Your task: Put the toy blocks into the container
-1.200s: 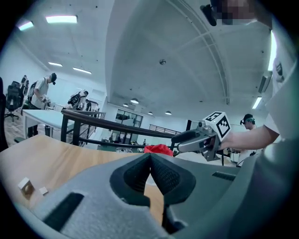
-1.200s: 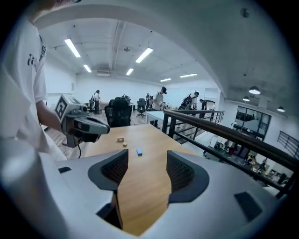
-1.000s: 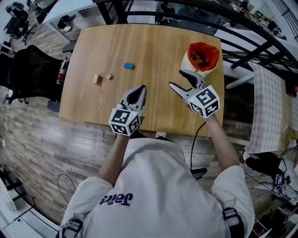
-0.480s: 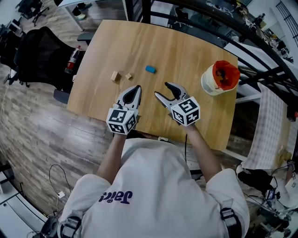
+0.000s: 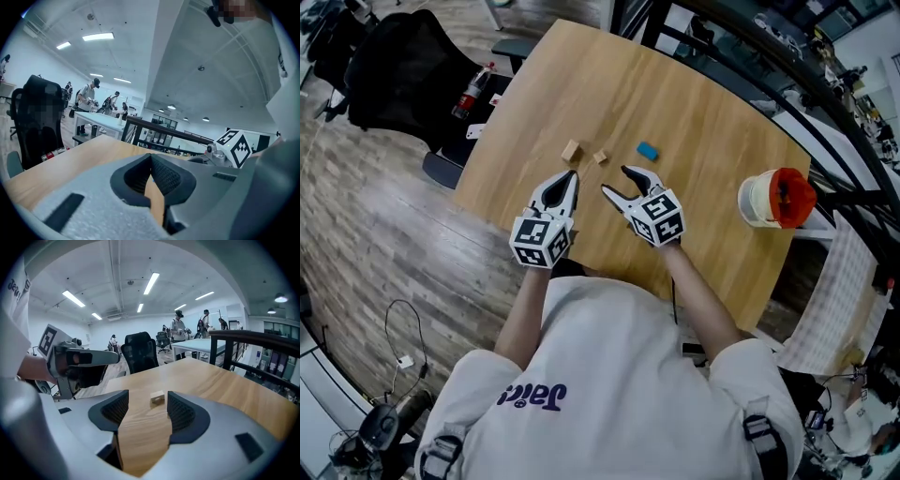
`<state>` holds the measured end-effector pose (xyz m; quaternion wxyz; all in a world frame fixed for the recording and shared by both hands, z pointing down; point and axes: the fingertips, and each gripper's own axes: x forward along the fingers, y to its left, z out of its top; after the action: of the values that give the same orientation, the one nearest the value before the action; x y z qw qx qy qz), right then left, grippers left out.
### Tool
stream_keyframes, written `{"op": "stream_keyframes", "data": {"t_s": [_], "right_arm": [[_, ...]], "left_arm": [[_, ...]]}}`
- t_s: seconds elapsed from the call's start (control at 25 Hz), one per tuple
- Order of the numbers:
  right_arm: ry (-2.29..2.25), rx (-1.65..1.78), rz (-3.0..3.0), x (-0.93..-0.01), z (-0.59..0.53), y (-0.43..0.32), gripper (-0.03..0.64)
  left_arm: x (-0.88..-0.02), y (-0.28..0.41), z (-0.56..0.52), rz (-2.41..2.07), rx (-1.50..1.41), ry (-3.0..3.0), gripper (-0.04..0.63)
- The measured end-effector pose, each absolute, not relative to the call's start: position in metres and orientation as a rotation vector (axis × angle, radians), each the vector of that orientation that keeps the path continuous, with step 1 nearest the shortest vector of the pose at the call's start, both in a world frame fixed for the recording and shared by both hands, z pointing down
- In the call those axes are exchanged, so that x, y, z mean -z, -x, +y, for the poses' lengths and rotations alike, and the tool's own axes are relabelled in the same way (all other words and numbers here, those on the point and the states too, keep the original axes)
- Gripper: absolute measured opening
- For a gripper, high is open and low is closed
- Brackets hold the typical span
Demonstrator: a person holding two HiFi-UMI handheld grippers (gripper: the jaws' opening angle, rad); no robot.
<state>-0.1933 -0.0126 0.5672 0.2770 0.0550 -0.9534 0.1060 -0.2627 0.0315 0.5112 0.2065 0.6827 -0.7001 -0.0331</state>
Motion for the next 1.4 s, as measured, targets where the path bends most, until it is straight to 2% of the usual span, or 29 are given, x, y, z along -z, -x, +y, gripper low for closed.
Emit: {"op": "stream_keyframes", "data": {"t_s": [0.8, 1.2, 1.4], "right_arm": [[0.082, -0.077, -2.245, -0.708, -0.038, 0.322, 0.278], [0.061, -0.084, -2.18, -0.728, -0.037, 0.337, 0.284], [0.057, -0.055, -2.191, -0.731, -0.04, 0.339, 0.262]], "left_arm": [[-0.586, 0.367, 0.022, -1.958, 0.085, -1.667, 0.008], [-0.602, 0.383, 0.017, -1.934, 0.081, -1.641, 0.008], [-0.608, 0.383, 0.012, -1.928, 0.074, -1.652, 0.008]]}}
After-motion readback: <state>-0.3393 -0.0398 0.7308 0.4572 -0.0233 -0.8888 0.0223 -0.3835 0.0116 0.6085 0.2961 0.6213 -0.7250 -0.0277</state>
